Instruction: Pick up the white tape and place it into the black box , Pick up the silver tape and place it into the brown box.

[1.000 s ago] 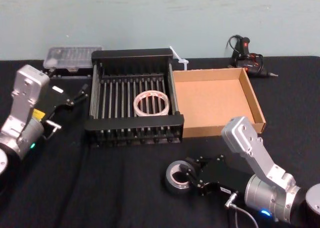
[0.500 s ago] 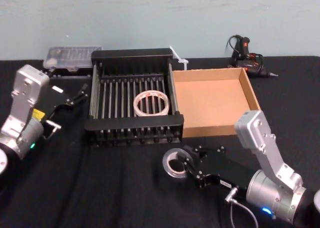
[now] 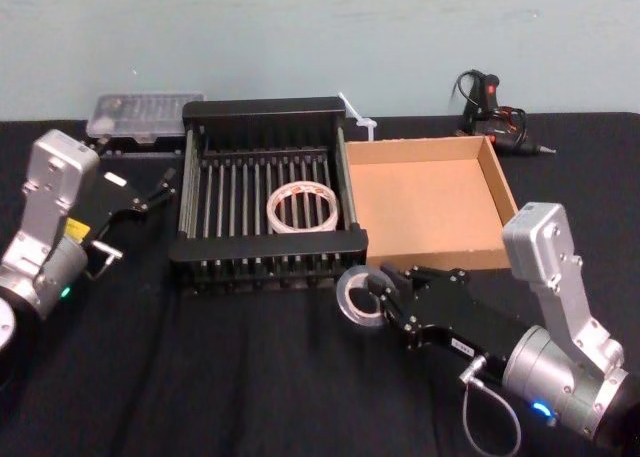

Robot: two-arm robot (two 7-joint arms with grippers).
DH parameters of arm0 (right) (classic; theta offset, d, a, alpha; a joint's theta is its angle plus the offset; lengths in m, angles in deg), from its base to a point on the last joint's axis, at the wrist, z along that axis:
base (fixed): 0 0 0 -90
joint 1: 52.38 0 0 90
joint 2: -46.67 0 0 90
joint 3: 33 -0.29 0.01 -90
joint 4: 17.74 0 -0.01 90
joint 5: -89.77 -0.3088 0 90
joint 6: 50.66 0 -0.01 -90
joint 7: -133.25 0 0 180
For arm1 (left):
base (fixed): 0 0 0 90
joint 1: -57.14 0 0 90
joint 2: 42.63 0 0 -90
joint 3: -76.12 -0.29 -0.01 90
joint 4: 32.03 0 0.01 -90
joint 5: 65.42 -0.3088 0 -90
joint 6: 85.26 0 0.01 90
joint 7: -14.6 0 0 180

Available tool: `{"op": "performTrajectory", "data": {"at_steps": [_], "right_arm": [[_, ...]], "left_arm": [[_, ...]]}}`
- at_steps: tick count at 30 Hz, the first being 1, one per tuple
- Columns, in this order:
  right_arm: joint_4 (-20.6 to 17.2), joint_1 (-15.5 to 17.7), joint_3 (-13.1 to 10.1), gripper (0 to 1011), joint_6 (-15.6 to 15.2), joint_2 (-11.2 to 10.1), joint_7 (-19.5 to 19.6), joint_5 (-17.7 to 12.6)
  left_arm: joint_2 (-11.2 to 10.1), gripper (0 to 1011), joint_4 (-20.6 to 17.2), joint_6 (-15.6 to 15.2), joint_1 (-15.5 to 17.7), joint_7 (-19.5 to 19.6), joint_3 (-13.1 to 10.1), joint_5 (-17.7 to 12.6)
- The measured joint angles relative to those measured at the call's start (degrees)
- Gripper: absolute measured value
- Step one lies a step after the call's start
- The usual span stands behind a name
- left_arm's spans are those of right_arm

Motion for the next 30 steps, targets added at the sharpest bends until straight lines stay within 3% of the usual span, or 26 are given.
{"op": "performTrajectory", "data": {"at_steps": [7,16,30], "right_arm": [[0.3,-0.2,-0.8,166,0.5,1.3,1.7,-0.2],[2.2,-0.9,-3.1,166,1.2,4.4,5.1,-0.2],[7.5,-5.2,-6.7,166,0.3,7.9,7.1,-1.6]], "left_arm": [[0.0,1001,0.0,0.0,0.0,0.0,0.0,0.0],[0.0,1001,0.0,0.0,0.0,0.0,0.0,0.0],[0.0,1001,0.0,0.0,0.0,0.0,0.0,0.0]]}}
